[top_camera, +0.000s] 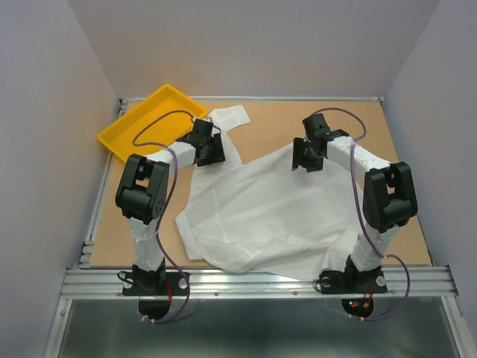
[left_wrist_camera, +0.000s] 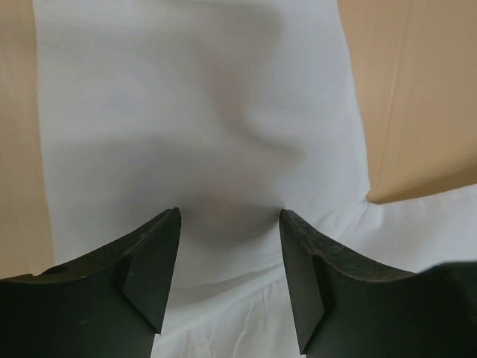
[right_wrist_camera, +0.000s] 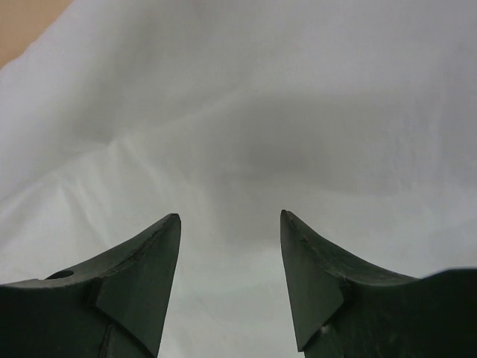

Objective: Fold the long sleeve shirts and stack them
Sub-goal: Flatten the shirt out

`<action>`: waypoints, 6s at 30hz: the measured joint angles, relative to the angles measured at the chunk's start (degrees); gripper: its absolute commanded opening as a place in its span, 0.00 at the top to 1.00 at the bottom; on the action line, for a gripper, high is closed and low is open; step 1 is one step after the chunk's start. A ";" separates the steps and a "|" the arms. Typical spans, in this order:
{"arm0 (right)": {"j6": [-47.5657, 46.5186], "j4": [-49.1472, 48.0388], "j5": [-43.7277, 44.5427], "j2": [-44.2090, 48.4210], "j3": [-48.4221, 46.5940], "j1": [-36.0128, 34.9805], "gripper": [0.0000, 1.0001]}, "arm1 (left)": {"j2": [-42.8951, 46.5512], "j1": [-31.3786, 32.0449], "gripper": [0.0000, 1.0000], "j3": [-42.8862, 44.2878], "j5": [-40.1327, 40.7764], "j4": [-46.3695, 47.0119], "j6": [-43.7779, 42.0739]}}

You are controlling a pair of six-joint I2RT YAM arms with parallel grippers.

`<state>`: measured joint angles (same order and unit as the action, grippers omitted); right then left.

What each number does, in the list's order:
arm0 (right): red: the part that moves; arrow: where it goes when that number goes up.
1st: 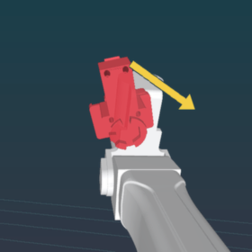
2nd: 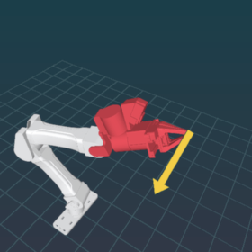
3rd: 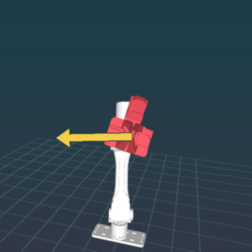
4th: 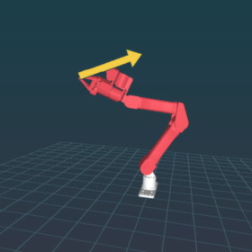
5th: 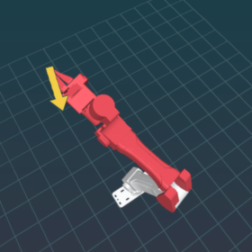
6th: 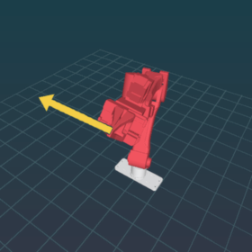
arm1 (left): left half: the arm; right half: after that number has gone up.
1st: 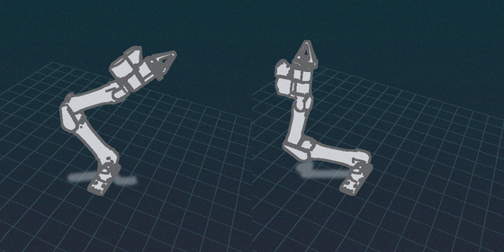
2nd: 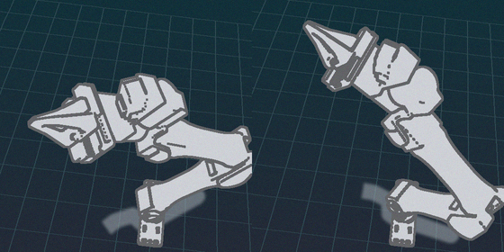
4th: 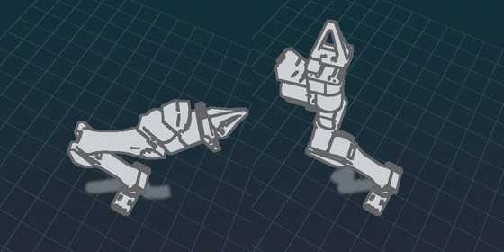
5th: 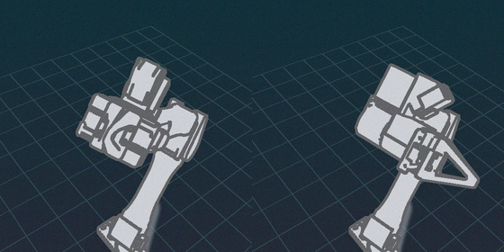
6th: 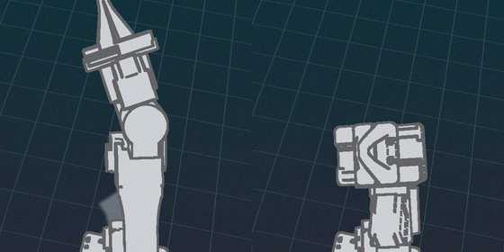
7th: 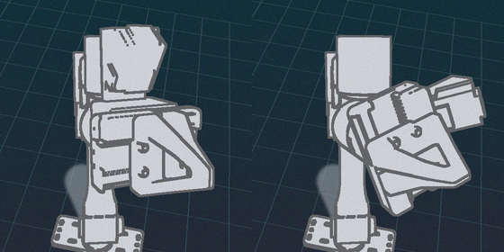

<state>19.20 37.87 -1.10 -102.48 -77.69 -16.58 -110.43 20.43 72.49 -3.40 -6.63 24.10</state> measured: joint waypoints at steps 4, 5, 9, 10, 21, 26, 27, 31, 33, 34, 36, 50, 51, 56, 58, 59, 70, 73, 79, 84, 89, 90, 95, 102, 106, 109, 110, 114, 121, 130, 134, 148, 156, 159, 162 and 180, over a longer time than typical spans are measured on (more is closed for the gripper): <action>1.36 -4.59 1.49 -1.42 4.76 -0.39 0.39 | -2.95 -0.48 0.36 2.91 1.05 0.72 0.09; 2.05 -5.46 1.84 -1.75 7.06 -0.37 0.39 | -3.26 -0.57 0.36 3.45 1.11 0.74 0.13; 4.22 -9.40 2.99 -0.44 12.39 -0.02 0.39 | -5.84 -1.79 0.36 6.56 1.31 0.92 0.55; 4.94 -10.38 3.08 0.35 13.49 0.20 0.39 | -6.27 -2.21 0.36 7.19 1.31 1.03 0.59; 11.10 -16.09 1.49 10.34 26.01 4.24 0.38 | -9.88 -4.02 0.26 13.62 3.08 -2.21 1.31; 9.09 -11.63 1.53 12.50 26.29 4.24 0.35 | -9.07 -3.15 0.07 13.99 3.74 -3.78 -0.42; 8.41 -10.60 1.53 12.76 25.70 4.24 0.35 | -8.28 -2.75 0.04 13.86 4.07 -4.44 -0.83; 5.55 -8.20 2.73 12.83 20.09 4.24 0.35 | -1.07 0.22 0.03 9.64 4.90 -5.40 -1.14; 4.68 -8.13 4.13 12.39 16.41 4.24 0.37 | 5.75 2.45 0.04 6.08 5.11 -6.08 -0.85; 4.26 -8.37 5.53 11.54 13.73 4.24 0.39 | 8.04 3.26 0.05 4.55 5.11 -6.03 -0.66; 3.96 -8.52 7.32 9.27 9.77 4.28 0.41 | 14.14 4.87 0.07 -0.66 4.96 -6.27 -0.26; 4.66 -11.23 12.37 -10.25 -1.40 5.53 0.55 | 16.02 4.59 0.20 -17.68 2.58 -9.86 1.31; 4.81 -11.61 12.46 -10.80 -1.44 5.68 0.55 | 15.89 4.59 0.20 -17.68 2.58 -9.66 1.29; 6.45 -14.01 12.59 -13.11 -3.34 7.82 0.55 | 13.07 4.59 0.20 -14.99 3.72 -9.53 0.96; 7.37 -15.19 12.59 -13.75 -3.78 9.25 0.55 | 10.64 4.59 0.20 -12.22 4.46 -9.20 0.52; 7.69 -15.50 12.59 -13.92 -3.98 9.81 0.55 | 9.18 4.59 0.20 -10.47 5.03 -8.96 0.17; 12.28 -18.84 9.64 -19.74 -11.67 22.80 0.53 | -12.50 4.28 0.13 19.47 10.93 -10.60 -6.58; 11.82 -18.32 9.60 -20.06 -12.68 25.09 0.50 | -15.06 4.13 0.07 23.34 10.86 -8.15 -8.94; 10.95 -16.90 8.07 -12.46 -7.61 24.30 0.45 | -10.80 4.13 0.04 20.11 9.64 -4.81 -10.03; 11.10 -17.05 5.81 3.98 5.31 22.51 0.44 | 3.72 4.37 0.04 9.05 7.80 -5.11 -7.69; 13.35 -17.35 5.42 13.29 18.91 22.56 0.45 | 11.76 4.63 0.04 -0.13 6.73 -5.01 -5.44; 13.64 -17.00 5.44 13.51 19.89 22.56 0.46 | 11.82 4.63 0.04 -1.40 6.64 -5.03 -5.20; 15.65 -15.89 6.36 13.62 26.88 22.71 0.48 | 7.50 4.63 0.05 -5.51 6.36 -5.88 -4.17; 17.73 -16.52 10.47 14.10 30.03 24.17 0.49 | 4.61 3.56 0.06 -5.55 5.05 -3.06 -2.62; 19.10 -17.27 12.07 16.11 32.48 27.12 0.49 | 4.33 2.73 0.06 -5.49 4.55 -1.86 -2.27; 21.00 -18.10 11.74 17.44 33.99 30.67 0.49 | 4.13 2.43 0.06 -5.27 4.24 -1.70 -2.16; 21.51 -18.34 11.69 17.90 34.42 31.65 0.49 | 4.02 2.32 0.06 -5.14 4.09 -1.70 -2.16; 21.68 -17.20 12.11 19.41 35.15 33.22 0.48 | 3.65 1.88 0.06 -4.42 3.82 -1.81 -2.19; 18.14 -16.09 8.63 24.52 34.34 32.76 0.47 | 4.20 1.68 0.06 -4.09 2.36 -3.50 -2.45; 13.64 -15.93 4.96 19.74 27.78 24.39 0.47 | 6.34 2.16 0.08 -4.11 2.03 -5.49 -2.10; 13.07 -16.04 4.92 14.38 26.47 21.81 0.47 | 4.94 2.36 0.09 -4.04 2.12 -5.14 -1.60; 13.81 -21.05 5.95 0.79 16.28 21.00 0.46 | -9.90 2.19 0.09 14.56 6.14 -4.92 -2.58; 9.33 -20.74 6.47 -1.68 10.19 18.21 0.36 | -15.30 1.38 0.04 23.39 4.20 -5.01 -4.15; 5.77 -18.99 5.46 3.10 10.36 13.73 0.35 | -11.28 1.25 0.03 19.52 2.47 -4.39 -4.26; 2.89 -18.78 2.54 12.28 13.14 6.60 0.35 | -1.81 1.22 0.03 12.81 1.36 -4.50 -4.17; -2.34 -6.03 -9.22 20.61 26.14 -24.30 0.36 | 24.26 1.20 0.03 -6.71 7.23 -6.78 -3.78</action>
<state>16.86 31.83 -10.33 -81.87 -51.55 -40.88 -86.17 21.63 65.78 3.84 -13.41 20.32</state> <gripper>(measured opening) 0.643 0.968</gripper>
